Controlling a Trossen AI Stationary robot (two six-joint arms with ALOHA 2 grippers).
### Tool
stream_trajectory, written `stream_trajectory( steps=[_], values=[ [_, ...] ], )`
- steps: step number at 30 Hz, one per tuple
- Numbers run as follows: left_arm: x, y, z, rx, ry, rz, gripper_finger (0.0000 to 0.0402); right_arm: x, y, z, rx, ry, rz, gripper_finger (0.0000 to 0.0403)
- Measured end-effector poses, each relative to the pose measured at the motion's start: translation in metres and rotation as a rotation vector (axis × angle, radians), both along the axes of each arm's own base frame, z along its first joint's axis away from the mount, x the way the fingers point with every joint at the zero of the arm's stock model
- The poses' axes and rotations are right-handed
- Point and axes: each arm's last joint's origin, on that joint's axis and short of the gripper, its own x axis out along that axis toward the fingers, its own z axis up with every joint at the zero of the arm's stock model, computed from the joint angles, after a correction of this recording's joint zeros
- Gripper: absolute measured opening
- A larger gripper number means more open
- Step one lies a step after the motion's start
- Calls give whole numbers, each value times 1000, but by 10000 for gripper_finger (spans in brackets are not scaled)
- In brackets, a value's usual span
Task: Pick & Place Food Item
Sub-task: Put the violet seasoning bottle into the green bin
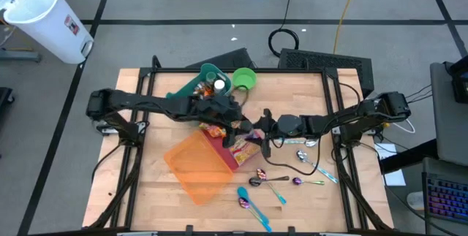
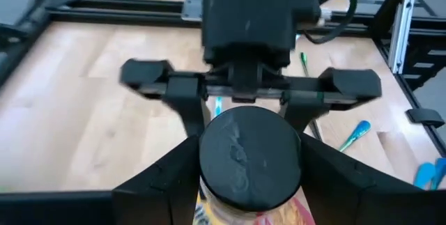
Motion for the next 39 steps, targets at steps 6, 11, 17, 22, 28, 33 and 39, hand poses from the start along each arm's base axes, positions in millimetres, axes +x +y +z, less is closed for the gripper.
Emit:
stream_trajectory(
  steps=[6,11,17,22,28,33,39],
  values=[
    [-44,-3,44,131,-38,103,206,-1,-1,5,-23,-18,8,253],
    [-79,2,60,252,-15,335,206,-6,1,7,-25,-8,36,270],
    [-121,8,45,204,-3,475,206,-8,1,6,-32,16,32,273],
    [-152,16,9,179,30,657,206,-8,0,9,-33,0,22,274],
    [-174,29,-36,58,20,770,206,-8,0,10,-33,-8,21,274],
    [-178,33,-65,-35,40,787,206,-7,0,10,-32,-11,22,271],
    [-179,32,-86,-89,96,795,206,-7,0,10,-32,-15,23,272]
  ],
)
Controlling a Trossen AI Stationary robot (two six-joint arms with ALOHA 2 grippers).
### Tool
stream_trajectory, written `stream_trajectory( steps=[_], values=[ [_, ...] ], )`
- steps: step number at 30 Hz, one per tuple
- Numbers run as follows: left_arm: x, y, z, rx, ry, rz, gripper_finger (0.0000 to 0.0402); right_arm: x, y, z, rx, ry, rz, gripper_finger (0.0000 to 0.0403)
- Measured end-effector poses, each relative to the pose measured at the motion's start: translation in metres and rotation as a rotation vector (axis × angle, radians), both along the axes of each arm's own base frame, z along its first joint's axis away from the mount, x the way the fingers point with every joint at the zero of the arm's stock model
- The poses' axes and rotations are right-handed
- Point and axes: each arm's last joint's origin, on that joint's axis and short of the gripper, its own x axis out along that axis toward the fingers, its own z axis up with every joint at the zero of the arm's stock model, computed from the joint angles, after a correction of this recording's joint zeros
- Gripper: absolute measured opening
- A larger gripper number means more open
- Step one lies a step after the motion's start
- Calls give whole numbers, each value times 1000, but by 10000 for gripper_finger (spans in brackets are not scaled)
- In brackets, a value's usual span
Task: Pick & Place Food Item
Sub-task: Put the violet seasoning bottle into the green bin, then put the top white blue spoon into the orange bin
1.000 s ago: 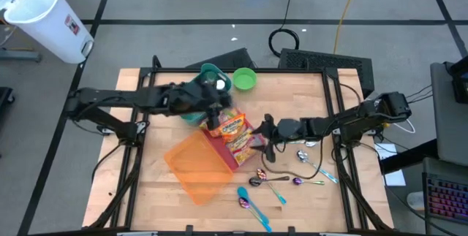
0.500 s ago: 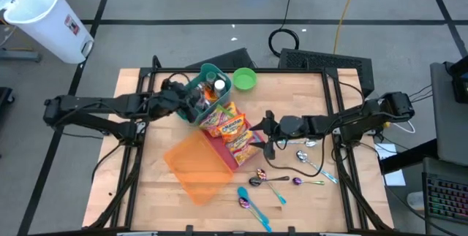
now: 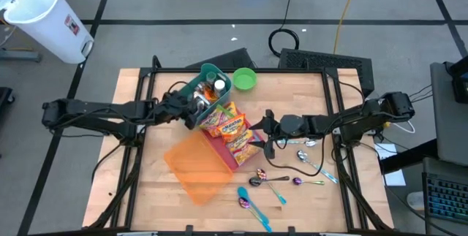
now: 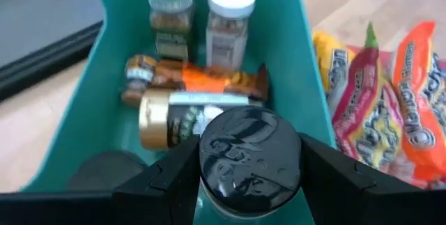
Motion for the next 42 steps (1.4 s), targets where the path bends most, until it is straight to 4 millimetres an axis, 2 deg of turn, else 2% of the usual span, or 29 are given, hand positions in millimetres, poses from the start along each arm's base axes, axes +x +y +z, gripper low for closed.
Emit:
stream_trajectory(
  steps=[15,17,23,25,29,34,38,42],
  values=[
    [14,1,-26,-28,84,18,207,0,0,0,0,3,0,272],
    [15,2,-26,-27,82,18,232,0,0,0,0,3,-1,270],
    [16,2,-23,-25,48,15,366,-1,0,-3,14,34,14,274],
    [15,1,-21,-23,34,13,387,-1,1,-3,51,32,42,274],
    [13,1,-16,-25,12,0,375,-1,3,-1,85,24,86,272],
    [8,-1,-3,-30,-67,-47,348,-9,3,11,113,0,101,270],
    [0,-3,15,2,-169,-116,336,-28,1,29,125,14,94,269],
    [-9,-5,32,30,-278,-157,337,-58,-2,37,149,139,32,264]
  ],
)
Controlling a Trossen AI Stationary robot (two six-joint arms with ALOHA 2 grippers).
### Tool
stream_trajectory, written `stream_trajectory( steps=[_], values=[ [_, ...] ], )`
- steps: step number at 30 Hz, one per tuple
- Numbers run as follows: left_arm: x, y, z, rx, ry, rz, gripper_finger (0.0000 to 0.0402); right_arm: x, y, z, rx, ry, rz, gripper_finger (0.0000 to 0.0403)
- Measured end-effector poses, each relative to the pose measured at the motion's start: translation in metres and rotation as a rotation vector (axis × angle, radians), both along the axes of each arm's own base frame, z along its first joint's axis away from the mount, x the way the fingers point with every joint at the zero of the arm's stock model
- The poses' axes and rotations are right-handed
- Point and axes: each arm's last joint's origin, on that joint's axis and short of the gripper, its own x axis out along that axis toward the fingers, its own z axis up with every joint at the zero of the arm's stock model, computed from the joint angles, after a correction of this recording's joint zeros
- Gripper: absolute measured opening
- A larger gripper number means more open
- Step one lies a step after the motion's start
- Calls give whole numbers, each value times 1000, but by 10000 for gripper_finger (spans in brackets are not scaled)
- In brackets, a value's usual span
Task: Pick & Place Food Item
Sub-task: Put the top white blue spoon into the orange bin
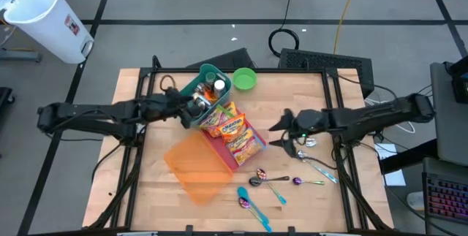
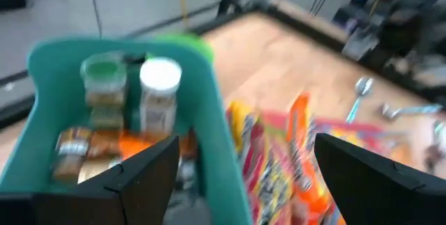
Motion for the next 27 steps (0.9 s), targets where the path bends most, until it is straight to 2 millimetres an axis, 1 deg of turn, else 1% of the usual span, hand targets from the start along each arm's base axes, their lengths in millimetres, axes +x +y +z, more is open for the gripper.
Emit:
stream_trajectory(
  steps=[2,5,7,10,13,16,21,24,27],
  values=[
    [-3,0,6,11,-44,-1,340,-17,-3,-5,15,135,-68,261],
    [-5,0,12,15,-99,1,344,-39,-6,-19,49,378,-189,257],
    [-4,0,14,18,-124,1,343,-52,-7,-27,109,528,-269,254],
    [-3,0,16,19,-138,1,340,-72,-8,-37,263,749,-481,250],
    [-3,0,15,19,-137,1,336,-87,-9,-42,351,895,-685,244],
    [-3,0,15,23,-135,0,337,-93,-10,-51,380,922,-788,238],
    [-3,0,15,23,-134,-1,342,-96,-9,-74,451,920,-809,226],
    [-3,0,15,23,-134,-1,340,-102,-10,-89,482,944,-871,215],
    [-3,0,15,23,-133,-1,337,-104,-11,-97,489,913,-907,203]
  ],
)
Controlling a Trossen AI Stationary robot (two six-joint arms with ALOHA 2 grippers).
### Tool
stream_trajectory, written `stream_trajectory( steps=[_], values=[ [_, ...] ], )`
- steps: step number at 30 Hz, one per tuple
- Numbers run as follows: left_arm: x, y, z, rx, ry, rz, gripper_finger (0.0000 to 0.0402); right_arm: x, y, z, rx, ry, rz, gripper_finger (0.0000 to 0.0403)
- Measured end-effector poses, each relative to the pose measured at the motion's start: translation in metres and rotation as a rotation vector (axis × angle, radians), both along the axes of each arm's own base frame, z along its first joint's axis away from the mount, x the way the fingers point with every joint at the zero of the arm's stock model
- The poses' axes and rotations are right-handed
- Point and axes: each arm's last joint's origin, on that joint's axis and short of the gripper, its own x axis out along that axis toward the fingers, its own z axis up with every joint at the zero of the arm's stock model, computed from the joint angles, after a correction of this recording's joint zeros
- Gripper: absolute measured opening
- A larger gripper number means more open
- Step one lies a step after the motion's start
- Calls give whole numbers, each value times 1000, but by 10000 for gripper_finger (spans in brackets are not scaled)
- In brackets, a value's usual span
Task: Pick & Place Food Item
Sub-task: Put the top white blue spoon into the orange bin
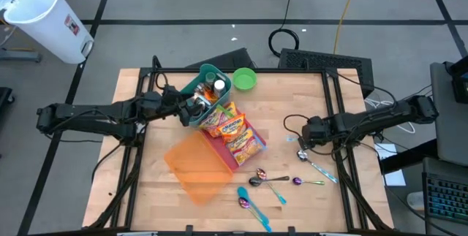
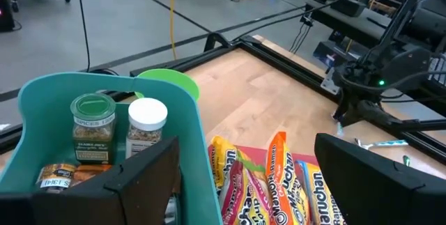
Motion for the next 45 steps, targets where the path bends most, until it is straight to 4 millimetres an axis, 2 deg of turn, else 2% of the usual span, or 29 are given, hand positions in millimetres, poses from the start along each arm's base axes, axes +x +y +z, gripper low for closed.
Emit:
stream_trajectory(
  steps=[6,17,21,23,26,30,38,41,45],
  values=[
    [0,0,0,20,10,-6,336,7,0,-7,0,-108,14,187],
    [0,0,0,19,10,-5,335,35,2,3,-98,-416,229,185],
    [0,0,0,18,10,-5,335,41,3,8,-155,-481,369,182],
    [0,0,0,18,10,-5,335,41,3,11,-154,-506,382,178],
    [0,0,0,16,9,-5,335,36,1,17,-97,-486,353,172],
    [0,0,0,16,8,-5,335,21,-5,21,-59,-408,228,165],
    [0,0,0,14,1,-4,335,1,-12,13,-79,-216,52,164],
    [0,0,1,14,1,-4,335,0,-12,3,-74,-220,42,164],
    [0,0,1,15,-1,-3,335,6,-10,-8,-31,-333,63,164]
  ],
)
